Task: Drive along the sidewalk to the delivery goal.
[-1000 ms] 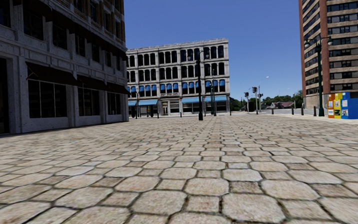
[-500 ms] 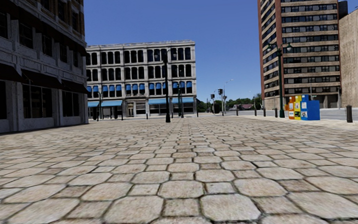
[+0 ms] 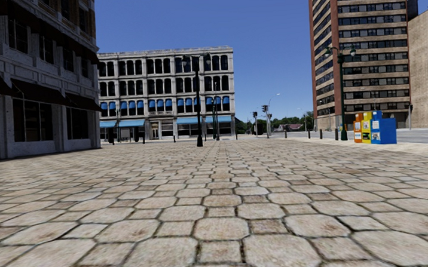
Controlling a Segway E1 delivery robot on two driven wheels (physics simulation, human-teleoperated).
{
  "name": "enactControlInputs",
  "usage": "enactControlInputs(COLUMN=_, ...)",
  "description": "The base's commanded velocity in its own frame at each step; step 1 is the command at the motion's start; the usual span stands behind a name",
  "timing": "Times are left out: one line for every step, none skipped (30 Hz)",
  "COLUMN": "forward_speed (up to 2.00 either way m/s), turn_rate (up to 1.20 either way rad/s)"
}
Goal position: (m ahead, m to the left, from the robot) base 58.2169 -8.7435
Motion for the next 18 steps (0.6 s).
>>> enactControlInputs(forward_speed=1.67, turn_rate=0.0)
enactControlInputs(forward_speed=1.67, turn_rate=0.0)
enactControlInputs(forward_speed=1.67, turn_rate=0.0)
enactControlInputs(forward_speed=1.67, turn_rate=0.0)
enactControlInputs(forward_speed=1.67, turn_rate=0.0)
enactControlInputs(forward_speed=1.67, turn_rate=0.0)
enactControlInputs(forward_speed=1.67, turn_rate=0.0)
enactControlInputs(forward_speed=1.67, turn_rate=0.0)
enactControlInputs(forward_speed=1.67, turn_rate=0.0)
enactControlInputs(forward_speed=1.67, turn_rate=0.0)
enactControlInputs(forward_speed=1.67, turn_rate=0.0)
enactControlInputs(forward_speed=1.67, turn_rate=0.0)
enactControlInputs(forward_speed=1.67, turn_rate=0.0)
enactControlInputs(forward_speed=1.67, turn_rate=0.0)
enactControlInputs(forward_speed=1.67, turn_rate=0.0)
enactControlInputs(forward_speed=1.67, turn_rate=0.0)
enactControlInputs(forward_speed=1.67, turn_rate=0.0)
enactControlInputs(forward_speed=1.67, turn_rate=0.0)
